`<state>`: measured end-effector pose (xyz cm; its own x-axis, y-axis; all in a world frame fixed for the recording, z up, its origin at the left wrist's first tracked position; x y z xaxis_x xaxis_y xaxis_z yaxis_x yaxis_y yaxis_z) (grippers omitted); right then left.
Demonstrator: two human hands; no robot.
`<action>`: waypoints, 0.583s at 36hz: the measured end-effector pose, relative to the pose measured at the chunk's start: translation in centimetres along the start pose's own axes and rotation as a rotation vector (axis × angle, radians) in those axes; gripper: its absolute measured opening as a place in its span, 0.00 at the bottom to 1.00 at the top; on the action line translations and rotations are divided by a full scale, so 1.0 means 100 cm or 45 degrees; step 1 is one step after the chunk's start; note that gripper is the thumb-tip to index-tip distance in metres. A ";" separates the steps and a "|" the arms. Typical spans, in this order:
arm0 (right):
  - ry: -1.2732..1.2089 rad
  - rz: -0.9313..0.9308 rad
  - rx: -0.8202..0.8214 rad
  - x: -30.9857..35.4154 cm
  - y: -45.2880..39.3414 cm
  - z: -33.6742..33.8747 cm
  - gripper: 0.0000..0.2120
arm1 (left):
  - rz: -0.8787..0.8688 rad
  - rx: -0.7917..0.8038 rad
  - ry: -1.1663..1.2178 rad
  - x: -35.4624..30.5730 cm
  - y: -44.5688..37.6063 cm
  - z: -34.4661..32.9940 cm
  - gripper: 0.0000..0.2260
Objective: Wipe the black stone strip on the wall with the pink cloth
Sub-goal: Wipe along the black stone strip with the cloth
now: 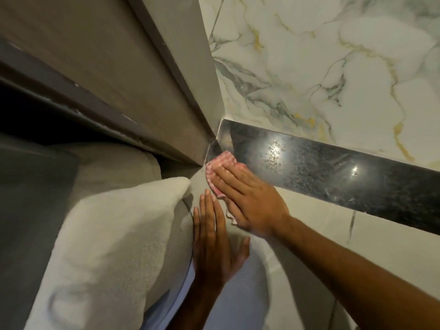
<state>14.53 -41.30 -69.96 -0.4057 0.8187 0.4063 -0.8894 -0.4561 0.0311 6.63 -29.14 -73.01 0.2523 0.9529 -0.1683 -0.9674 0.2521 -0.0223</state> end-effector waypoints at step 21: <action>0.010 -0.418 -0.172 -0.045 0.055 0.023 0.31 | -0.028 0.138 -0.064 -0.004 -0.010 0.009 0.37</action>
<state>11.92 -48.32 -69.48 -0.0947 0.9170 0.3874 -0.9923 -0.1183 0.0374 7.52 -29.66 -71.99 0.2766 0.9536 -0.1190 -0.9544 0.2870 0.0815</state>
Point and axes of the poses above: each hand's wrist, its own y-axis away from the middle knuckle, its own z-axis out of the back of the hand, x = y × z, the point moved 7 cm from there along -y, towards the middle knuckle, and after that the axes turned 3 degrees about -y, right-handed, at the moved point
